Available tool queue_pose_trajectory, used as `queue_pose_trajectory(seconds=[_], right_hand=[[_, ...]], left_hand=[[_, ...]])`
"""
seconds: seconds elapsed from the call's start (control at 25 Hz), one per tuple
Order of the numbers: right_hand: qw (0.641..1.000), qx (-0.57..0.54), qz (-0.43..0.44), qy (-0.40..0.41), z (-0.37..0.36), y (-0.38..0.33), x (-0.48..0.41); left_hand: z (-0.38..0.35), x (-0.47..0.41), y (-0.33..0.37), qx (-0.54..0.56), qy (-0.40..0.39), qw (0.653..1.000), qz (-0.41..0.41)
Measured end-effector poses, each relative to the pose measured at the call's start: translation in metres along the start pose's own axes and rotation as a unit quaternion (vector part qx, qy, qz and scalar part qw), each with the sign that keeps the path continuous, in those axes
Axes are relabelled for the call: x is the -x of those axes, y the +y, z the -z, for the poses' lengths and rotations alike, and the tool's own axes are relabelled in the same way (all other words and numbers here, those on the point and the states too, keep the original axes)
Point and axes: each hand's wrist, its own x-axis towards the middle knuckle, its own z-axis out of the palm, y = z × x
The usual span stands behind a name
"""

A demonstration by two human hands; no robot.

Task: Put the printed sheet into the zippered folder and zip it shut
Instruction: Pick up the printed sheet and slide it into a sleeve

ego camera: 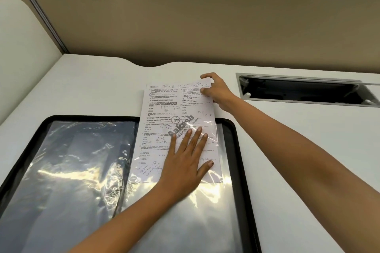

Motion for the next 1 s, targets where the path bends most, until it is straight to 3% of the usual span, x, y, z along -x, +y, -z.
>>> queue_pose_trajectory(seconds=[0.36, 0.48, 0.56, 0.68, 1.0], right_hand=[[0.992, 0.033, 0.041, -0.119, 0.017, 0.015, 0.031], [0.978, 0.172, 0.07, -0.096, 0.021, 0.006, 0.028], [0.949, 0.288, 0.116, -0.06, 0.015, -0.001, 0.02], [0.908, 0.385, 0.148, -0.068, -0.002, -0.009, 0.008], [0.912, 0.36, 0.167, -0.11, -0.032, -0.015, 0.01]], left_hand=[[-0.003, -0.001, -0.002, -0.003, 0.001, 1.0, -0.005], [-0.003, 0.0, 0.0, -0.002, -0.004, 1.0, -0.011], [-0.003, 0.0, 0.001, -0.001, -0.001, 1.0, -0.014], [-0.003, 0.001, 0.001, 0.004, -0.001, 1.0, -0.013], [-0.005, 0.001, -0.002, 0.007, 0.006, 1.0, -0.016]])
